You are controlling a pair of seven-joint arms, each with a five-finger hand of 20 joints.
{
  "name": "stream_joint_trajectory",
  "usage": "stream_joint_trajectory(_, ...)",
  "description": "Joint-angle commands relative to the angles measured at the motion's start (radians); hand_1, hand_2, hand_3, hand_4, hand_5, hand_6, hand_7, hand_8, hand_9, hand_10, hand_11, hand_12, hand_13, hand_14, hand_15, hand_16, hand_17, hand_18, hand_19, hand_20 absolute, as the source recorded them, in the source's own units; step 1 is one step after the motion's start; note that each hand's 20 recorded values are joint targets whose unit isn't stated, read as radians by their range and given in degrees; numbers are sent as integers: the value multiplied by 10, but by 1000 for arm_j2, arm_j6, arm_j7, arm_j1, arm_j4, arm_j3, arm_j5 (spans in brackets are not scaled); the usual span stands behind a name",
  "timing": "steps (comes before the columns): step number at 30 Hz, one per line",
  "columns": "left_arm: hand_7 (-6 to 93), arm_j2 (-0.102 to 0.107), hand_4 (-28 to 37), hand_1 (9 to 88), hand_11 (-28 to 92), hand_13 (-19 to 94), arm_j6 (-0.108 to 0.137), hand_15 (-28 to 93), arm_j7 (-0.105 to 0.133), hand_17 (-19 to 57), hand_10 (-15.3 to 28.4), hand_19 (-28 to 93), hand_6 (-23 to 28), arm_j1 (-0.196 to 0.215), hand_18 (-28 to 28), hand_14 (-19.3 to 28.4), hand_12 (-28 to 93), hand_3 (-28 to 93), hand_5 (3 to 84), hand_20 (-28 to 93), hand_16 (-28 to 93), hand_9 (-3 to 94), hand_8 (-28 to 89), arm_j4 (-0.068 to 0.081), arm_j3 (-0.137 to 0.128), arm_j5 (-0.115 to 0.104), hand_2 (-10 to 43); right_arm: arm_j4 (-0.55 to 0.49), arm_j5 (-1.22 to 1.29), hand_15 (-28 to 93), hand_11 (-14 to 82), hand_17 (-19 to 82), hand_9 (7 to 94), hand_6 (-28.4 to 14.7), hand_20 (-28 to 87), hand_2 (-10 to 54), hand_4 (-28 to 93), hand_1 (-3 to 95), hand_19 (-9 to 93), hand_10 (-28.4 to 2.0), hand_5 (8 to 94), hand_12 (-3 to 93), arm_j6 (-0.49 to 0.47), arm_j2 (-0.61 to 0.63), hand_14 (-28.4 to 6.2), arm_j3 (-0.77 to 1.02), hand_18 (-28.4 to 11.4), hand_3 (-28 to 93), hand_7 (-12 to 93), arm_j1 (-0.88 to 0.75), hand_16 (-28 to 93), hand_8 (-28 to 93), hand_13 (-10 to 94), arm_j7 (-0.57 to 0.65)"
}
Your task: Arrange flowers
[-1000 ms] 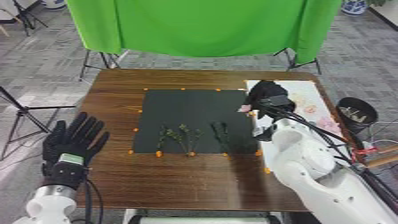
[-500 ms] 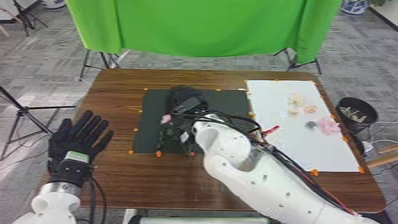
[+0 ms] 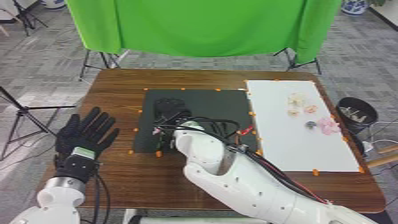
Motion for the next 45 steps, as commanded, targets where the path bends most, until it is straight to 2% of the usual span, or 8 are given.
stream_joint_trajectory(1,170,-4,-283,284,229,281,9,399,-7,-78,160,411,94,-2,154,157,131,710,419,105,-64,383,-95,2,1,-9,164,4,-29,309,53,390,799,-2,367,-95,-283,594,833,-89,794,261,-65,-20,-48,7,-215,693,255,-7,423,33,771,1)
stream_joint_trajectory(6,170,-9,-283,284,229,281,6,399,-21,-78,160,411,94,-11,154,157,131,710,419,105,-64,383,-95,6,6,-6,164,-1,-28,309,56,388,794,-4,364,-95,-283,594,836,-93,787,258,-66,-29,-49,8,-216,693,258,-13,422,32,768,23)
stream_joint_trajectory(8,170,-6,-283,284,229,281,7,399,-12,-78,160,411,94,-5,154,157,131,710,419,105,-64,383,-95,4,3,-13,164,-4,-22,310,58,388,793,-4,363,-95,-283,595,837,-95,785,256,-60,-31,-49,6,-217,693,258,-11,422,30,767,28)
stream_joint_trajectory(16,170,-6,-283,284,229,281,3,399,-17,-78,160,411,94,-8,154,157,131,710,419,105,-64,383,-95,7,-1,-16,164,-17,7,310,78,387,771,-7,356,-95,-283,593,841,-107,760,238,-77,-37,-48,16,-219,698,256,-13,420,21,761,55)
stream_joint_trajectory(22,170,-1,-283,284,229,281,4,399,-2,-78,160,411,94,3,154,157,131,710,419,105,-64,383,-95,4,-7,-21,164,-37,14,316,116,385,733,-17,342,-95,-283,587,846,-119,723,195,-71,-31,-50,7,-221,702,244,-3,412,3,752,62)
stream_joint_trajectory(36,170,-7,-283,284,229,281,-4,399,-2,-78,160,411,94,8,154,157,131,710,419,105,-64,383,-95,5,-14,-25,164,-83,17,316,135,381,709,-19,329,-95,-283,567,846,-130,703,151,-123,-16,-57,11,-222,708,212,-11,400,-11,742,53)
stream_joint_trajectory(44,170,-26,-283,284,229,281,-16,399,-15,-78,160,411,94,27,154,157,131,710,419,105,-64,383,-95,13,-40,-21,164,-232,63,328,133,381,689,-21,325,-95,-283,553,848,-137,677,147,-132,74,-61,35,-224,717,194,-40,383,-39,737,119)
stream_joint_trajectory(45,170,-27,-283,284,229,281,-17,399,-11,-78,160,411,94,29,154,157,131,710,419,105,-64,383,-95,13,-42,-26,164,-250,67,339,131,384,681,-23,321,-95,-282,544,853,-143,666,146,-141,81,-69,50,-225,723,191,-49,370,-94,733,129)
